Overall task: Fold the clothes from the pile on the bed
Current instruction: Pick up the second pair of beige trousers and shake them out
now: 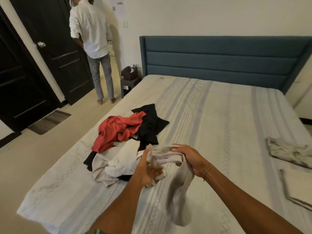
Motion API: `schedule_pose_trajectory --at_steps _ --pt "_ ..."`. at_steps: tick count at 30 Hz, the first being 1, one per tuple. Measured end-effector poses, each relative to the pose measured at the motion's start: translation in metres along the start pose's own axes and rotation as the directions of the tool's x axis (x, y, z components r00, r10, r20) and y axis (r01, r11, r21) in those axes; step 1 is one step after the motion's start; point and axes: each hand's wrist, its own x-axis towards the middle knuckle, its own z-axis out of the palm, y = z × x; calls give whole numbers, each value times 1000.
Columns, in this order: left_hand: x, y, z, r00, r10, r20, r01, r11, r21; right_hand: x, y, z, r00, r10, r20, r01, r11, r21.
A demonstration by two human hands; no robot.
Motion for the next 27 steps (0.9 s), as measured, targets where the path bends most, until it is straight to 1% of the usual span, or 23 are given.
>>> schedule_pose_trajectory --at_steps 1,3,4,5,6,7,8,9,10,12,13,14,15,16,18,19,21,23,25,27 --pt "7 2 3 995 53 -85 -55 998 -19 -10 -3 -6 998 -1 63 5 998 -67" --pt "17 8 14 971 40 -237 -38 999 11 -26 -6 -17 973 102 205 -44 962 -269" --pt "19 7 15 966 38 -257 -30 999 36 -34 -6 -23 945 190 265 -75 918 -388" --pt "20 5 16 970 58 -235 -47 997 53 -40 -4 -31 906 275 321 -80 857 -508" --pt "22 5 21 953 116 -279 -93 991 94 -46 -2 -38 858 356 369 -72 796 -601" --pt "27 5 29 928 158 -336 -118 984 137 -51 1 -51 825 410 389 -57 745 -665" --pt "26 8 43 926 167 -337 -119 980 159 -57 1 -60 806 453 381 -63 705 -706" --pt "24 8 54 936 171 -307 -129 980 152 -63 2 -70 820 465 335 -91 683 -724" --pt "17 12 66 947 192 -259 -160 977 138 -69 3 -78 855 440 273 -126 687 -715" --pt "1 22 88 954 273 -122 -255 955 150 -76 4 -92 963 266 49 -175 753 -634" --pt "-9 32 101 951 307 -43 -296 940 168 -75 6 -96 986 144 -87 -167 770 -616" --pt "-20 40 116 941 338 17 -335 922 196 -76 5 -99 981 21 -193 -139 767 -626" --pt "-29 49 128 932 353 81 -362 904 228 -76 5 -101 962 -74 -263 -120 750 -651" --pt "-40 57 141 926 359 114 -377 886 269 -74 3 -99 940 -149 -307 -104 732 -673" --pt "-64 72 165 925 355 134 -379 858 347 -70 1 -97 893 -274 -356 -60 713 -698" --pt "-72 78 174 925 353 142 -381 852 359 -68 -2 -94 876 -325 -357 -19 716 -698" --pt "-95 85 195 919 363 158 -395 853 340 -67 -7 -88 853 -401 -334 114 768 -630" --pt "-111 93 208 905 382 190 -424 851 309 -70 -16 -79 807 -476 -349 237 802 -548" --pt "-128 98 219 895 369 251 -432 859 275 -74 -30 -74 758 -533 -375 314 803 -507" --pt "-137 108 223 890 359 281 -435 852 291 -79 -47 -72 730 -553 -402 361 811 -460"
